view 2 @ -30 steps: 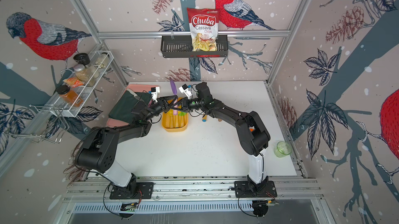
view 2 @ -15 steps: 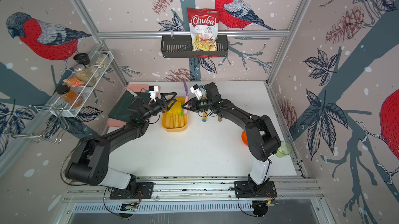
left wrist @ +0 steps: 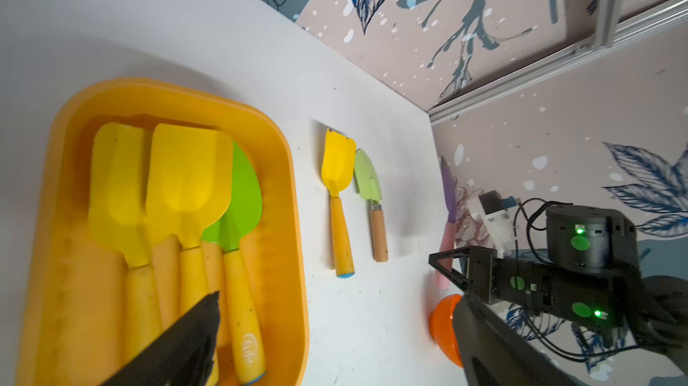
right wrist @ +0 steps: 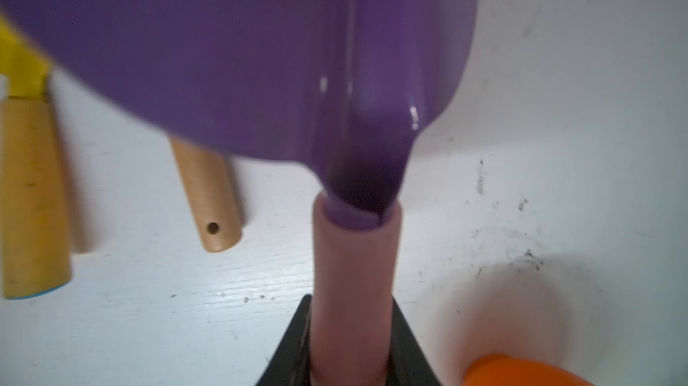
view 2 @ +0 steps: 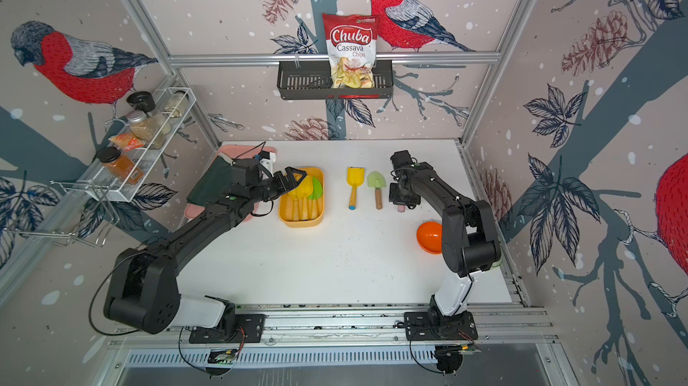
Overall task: Take the shovel out of the storage box
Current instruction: Place the shovel at the center of the board.
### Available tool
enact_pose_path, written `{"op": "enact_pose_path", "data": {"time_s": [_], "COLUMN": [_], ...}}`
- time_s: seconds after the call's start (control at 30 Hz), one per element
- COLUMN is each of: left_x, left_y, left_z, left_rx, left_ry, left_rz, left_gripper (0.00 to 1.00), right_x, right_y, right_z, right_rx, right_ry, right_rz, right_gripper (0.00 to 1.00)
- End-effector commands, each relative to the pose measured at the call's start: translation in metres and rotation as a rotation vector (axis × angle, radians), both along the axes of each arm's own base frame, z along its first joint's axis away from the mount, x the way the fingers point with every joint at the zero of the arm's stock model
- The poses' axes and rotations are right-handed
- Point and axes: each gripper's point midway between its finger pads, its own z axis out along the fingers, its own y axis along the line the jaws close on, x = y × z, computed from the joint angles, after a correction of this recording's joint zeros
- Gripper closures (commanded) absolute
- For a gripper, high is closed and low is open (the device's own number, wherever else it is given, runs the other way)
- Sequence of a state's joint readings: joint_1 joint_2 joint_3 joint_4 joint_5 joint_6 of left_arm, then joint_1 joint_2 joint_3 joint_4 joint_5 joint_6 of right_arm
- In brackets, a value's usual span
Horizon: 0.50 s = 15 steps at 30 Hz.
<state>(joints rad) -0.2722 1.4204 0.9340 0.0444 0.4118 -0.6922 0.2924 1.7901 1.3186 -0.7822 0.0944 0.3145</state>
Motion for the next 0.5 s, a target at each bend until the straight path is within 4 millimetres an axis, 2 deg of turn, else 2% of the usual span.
{"op": "enact_pose_path", "data": {"time_s": [0.0, 0.13, 0.23, 0.27, 0.47], "left_x": [-0.003, -0.002, -0.006, -0.001, -0.001], "left_y": [0.002, 0.000, 0.002, 0.000, -0.001], "left_z": [-0.014, -0.027, -0.045, -0.037, -0.046], "left_rx": [0.078, 0.137, 0.184, 0.189, 0.205], "left_ry": [0.026, 0.060, 0.109, 0.092, 0.113], "left_rz": [-0.020, -0.032, -0.042, -0.042, -0.056], "left_gripper": [0.01, 0.01, 0.01, 0.01, 0.01], "right_x": [-0.001, 0.008, 0.013, 0.015, 0.023], "right_y": [-0.021, -0.022, -0.020, -0.019, -0.011], "right_z": [-0.010, -0.025, -0.032, -0.033, -0.043], "right_rx": [-0.081, -0.096, -0.098, -0.096, -0.090], "right_ry": [0.053, 0.101, 0.117, 0.122, 0.140], "right_rz": [0.001, 0.014, 0.028, 0.032, 0.054], "right_gripper": [0.88, 0.87, 0.85, 0.85, 0.82]}}
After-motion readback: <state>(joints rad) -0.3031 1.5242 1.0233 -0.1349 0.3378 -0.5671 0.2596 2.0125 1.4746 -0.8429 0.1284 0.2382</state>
